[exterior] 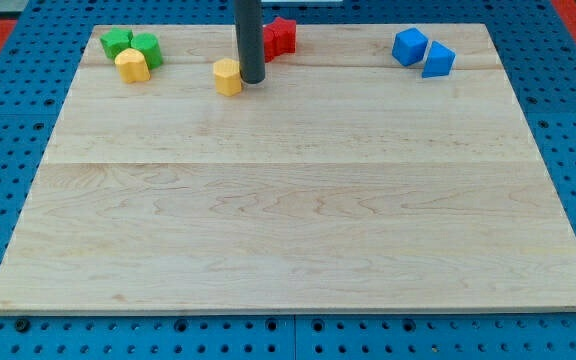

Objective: Place the yellow hexagon right to the yellow heart

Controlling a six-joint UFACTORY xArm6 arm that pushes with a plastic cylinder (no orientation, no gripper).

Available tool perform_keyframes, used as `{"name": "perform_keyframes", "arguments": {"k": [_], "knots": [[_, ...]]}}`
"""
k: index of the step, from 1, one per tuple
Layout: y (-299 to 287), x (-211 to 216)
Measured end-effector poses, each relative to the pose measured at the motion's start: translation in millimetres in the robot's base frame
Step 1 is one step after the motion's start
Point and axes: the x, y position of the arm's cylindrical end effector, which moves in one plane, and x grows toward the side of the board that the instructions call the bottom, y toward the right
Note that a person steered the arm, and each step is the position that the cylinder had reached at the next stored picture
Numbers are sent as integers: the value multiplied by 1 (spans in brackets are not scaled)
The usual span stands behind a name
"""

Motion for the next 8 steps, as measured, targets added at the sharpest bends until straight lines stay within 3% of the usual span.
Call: {"name": "perform_keyframes", "arguments": {"k": [2, 4, 6, 8], "knots": [[-20, 18], [-84, 15], [-9, -1], [-88, -13]]}}
